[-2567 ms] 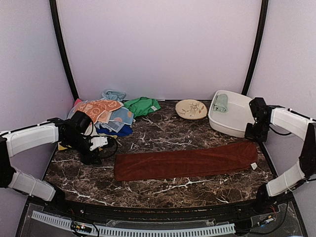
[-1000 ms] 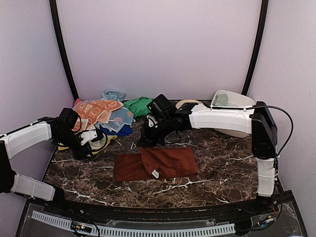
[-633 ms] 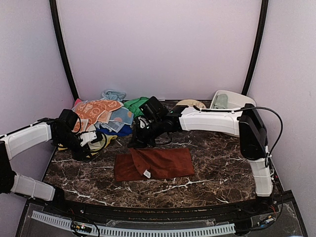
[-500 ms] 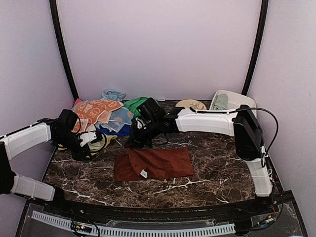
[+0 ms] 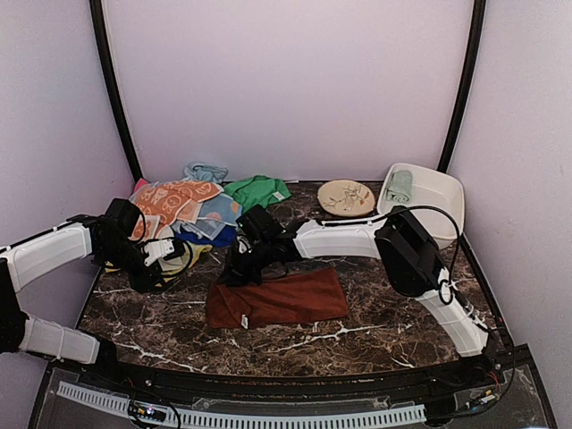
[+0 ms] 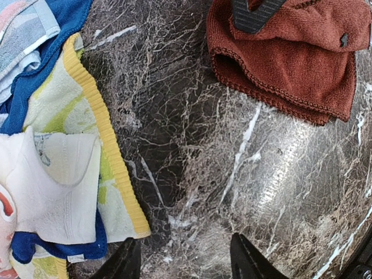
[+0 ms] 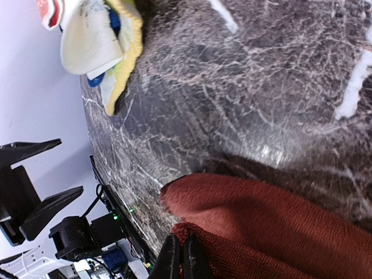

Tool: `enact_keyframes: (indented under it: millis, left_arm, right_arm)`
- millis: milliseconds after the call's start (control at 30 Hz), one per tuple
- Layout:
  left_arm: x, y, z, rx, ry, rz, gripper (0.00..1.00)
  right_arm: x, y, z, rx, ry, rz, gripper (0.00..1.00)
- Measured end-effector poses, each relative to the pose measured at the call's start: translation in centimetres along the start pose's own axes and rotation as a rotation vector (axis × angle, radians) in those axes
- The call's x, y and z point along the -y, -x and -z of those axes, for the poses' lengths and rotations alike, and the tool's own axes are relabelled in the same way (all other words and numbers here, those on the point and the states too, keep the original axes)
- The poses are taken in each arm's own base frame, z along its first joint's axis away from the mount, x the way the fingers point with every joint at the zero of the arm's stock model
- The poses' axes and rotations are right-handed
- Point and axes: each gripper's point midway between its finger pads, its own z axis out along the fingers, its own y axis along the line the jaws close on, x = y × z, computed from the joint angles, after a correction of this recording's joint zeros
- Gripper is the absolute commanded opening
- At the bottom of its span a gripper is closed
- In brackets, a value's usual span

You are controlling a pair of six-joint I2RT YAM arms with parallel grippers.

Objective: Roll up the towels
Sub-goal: Fold the towel at the center of the board, then rotate the towel at the center of the board.

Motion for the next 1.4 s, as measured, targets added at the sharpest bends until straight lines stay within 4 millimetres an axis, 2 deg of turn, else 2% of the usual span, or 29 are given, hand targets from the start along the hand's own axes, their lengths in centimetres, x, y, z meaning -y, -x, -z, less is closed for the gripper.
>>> enact_keyframes:
  millis: [167,267,333,400,567,667,733,800,1000,1067,1133,1233,1333,1400]
  left_arm:
    - [0.0,0.0,0.0,0.0,-0.001,0.0,0.55]
    - [0.0,0.0,0.0,-0.001,-0.001,0.0,0.55]
    - [0.0,-0.1,0.0,-0.004,-0.002,0.001,0.55]
    - [0.1,-0.2,0.0,-0.007,-0.004,0.002,0.55]
    - [0.3,-0.2,0.1,-0.009,-0.013,0.004,0.55]
    - [0.2,0.5,0.5,0.005,-0.027,0.006,0.54]
    - [0.2,1.4,0.8,0.032,-0.049,0.011,0.54]
    - [0.2,2.5,0.9,0.051,-0.071,0.006,0.54]
    - [3.2,6.4,-1.3,0.061,-0.197,-0.057,0.5]
    - [4.2,8.0,-1.9,0.065,-0.238,-0.08,0.49]
    - [4.9,9.9,-2.5,0.075,-0.265,-0.11,0.49]
    - [6.2,12.3,-3.5,0.091,-0.295,-0.16,0.47]
    - [8.6,13.1,-4.9,0.074,-0.338,-0.217,0.44]
    - [10.4,12.9,-5.9,0.051,-0.364,-0.259,0.43]
  right_arm:
    - [0.0,0.3,-0.9,-0.011,0.044,-0.028,0.2]
    - [-0.9,0.5,-1.0,-0.011,0.086,-0.039,0.2]
    - [-1.7,0.7,-1.0,-0.006,0.124,-0.032,0.35]
    - [-2.2,0.9,-1.0,0.001,0.157,-0.031,0.37]
    - [-2.0,1.2,-0.9,0.002,0.194,-0.056,0.36]
    - [-0.6,1.3,0.0,0.009,0.183,-0.075,0.36]
    - [0.4,1.6,1.6,0.024,0.161,-0.087,0.37]
    - [1.3,2.2,4.2,0.05,0.138,-0.091,0.37]
    - [2.0,4.4,16.1,0.221,0.137,-0.011,0.36]
    - [3.4,4.4,18.4,0.26,0.135,-0.006,0.36]
    - [6.1,3.7,19.4,0.273,0.107,-0.028,0.36]
    - [11.7,1.9,18.7,0.239,0.026,-0.11,0.36]
    - [17.1,-0.2,17.8,0.185,-0.06,-0.21,0.36]
    - [17.3,-0.1,17.8,0.185,-0.052,-0.209,0.36]
